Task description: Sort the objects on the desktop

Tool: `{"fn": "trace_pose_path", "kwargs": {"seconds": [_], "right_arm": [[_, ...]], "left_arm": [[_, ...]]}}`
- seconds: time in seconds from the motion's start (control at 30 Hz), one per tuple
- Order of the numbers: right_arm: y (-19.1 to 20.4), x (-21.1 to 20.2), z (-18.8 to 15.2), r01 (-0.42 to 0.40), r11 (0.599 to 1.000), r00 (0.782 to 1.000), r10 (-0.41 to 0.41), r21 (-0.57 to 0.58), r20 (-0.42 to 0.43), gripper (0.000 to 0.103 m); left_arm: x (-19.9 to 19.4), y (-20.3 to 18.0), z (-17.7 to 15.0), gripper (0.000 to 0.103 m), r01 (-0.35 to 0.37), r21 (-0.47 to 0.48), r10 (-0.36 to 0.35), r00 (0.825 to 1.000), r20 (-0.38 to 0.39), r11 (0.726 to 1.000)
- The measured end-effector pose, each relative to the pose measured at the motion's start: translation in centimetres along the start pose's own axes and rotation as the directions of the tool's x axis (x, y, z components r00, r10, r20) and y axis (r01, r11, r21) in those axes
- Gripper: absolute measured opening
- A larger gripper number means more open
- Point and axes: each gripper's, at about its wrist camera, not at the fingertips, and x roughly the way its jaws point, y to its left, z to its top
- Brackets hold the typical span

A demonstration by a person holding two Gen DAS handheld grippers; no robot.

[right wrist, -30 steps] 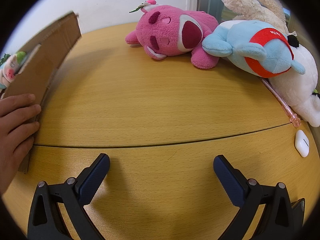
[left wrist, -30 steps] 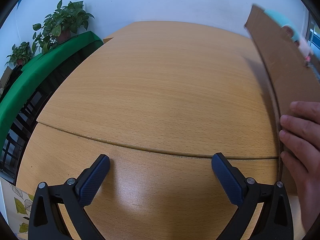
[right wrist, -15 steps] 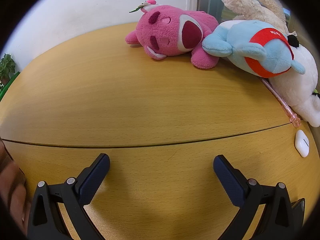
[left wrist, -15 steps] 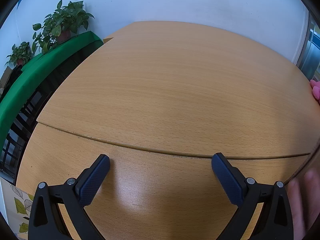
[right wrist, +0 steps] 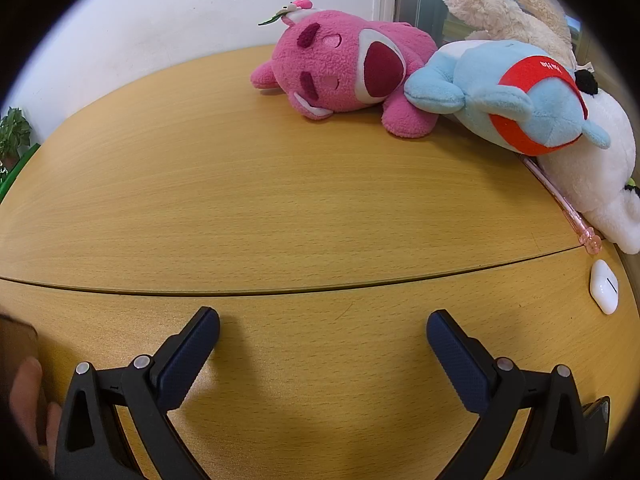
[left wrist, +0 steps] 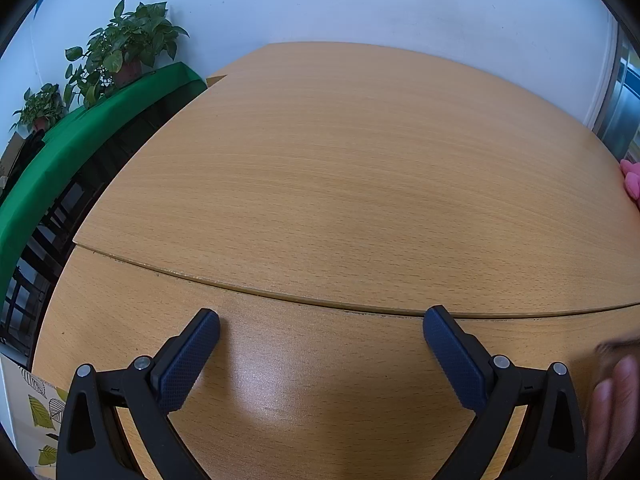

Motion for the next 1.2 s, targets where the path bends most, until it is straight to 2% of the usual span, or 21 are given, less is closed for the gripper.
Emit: {"fn": "trace_pose_path", "kwargs": {"seconds": [1.2], "right_arm": [[-0.14,-0.15,-0.15,0.006,1.0,1.0,-0.006,0.008,0.0,0.103]], "left_arm": [[-0.09,0.04,0.05,0.103,0.0,0.0,0.0,1.0,-0.001,1.0]]}}
